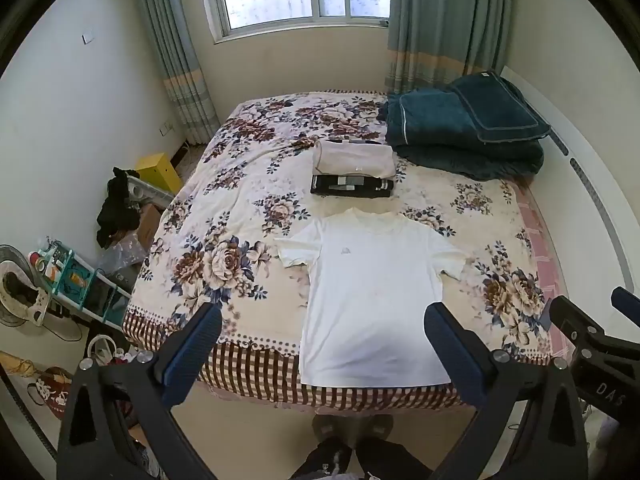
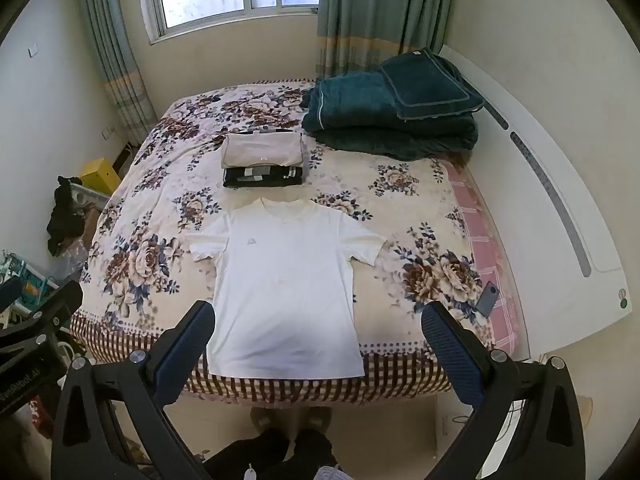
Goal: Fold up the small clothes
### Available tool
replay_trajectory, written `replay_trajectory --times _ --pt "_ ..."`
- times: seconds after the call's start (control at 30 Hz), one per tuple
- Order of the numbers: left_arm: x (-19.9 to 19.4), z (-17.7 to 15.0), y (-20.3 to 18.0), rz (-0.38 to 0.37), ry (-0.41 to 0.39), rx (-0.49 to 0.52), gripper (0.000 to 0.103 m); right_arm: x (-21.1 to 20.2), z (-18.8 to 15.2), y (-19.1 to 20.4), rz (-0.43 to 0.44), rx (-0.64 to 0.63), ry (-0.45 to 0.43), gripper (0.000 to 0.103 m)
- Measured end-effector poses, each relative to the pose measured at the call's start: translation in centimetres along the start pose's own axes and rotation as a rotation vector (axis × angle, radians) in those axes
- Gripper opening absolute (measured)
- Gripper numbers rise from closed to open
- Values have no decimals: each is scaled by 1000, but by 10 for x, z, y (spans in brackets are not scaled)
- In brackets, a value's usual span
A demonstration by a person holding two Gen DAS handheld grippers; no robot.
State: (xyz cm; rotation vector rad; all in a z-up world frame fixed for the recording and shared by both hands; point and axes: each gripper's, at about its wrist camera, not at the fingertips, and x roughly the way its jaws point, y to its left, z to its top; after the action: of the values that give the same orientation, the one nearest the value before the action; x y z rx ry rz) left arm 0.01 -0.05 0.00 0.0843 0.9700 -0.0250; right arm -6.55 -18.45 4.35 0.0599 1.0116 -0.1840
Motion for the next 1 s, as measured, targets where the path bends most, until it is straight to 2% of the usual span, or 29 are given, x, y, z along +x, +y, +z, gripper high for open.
replay_trajectory --times 1.0 --pt "-2 9 -5 -17 -22 -1 103 1 -21 5 5 1 -22 103"
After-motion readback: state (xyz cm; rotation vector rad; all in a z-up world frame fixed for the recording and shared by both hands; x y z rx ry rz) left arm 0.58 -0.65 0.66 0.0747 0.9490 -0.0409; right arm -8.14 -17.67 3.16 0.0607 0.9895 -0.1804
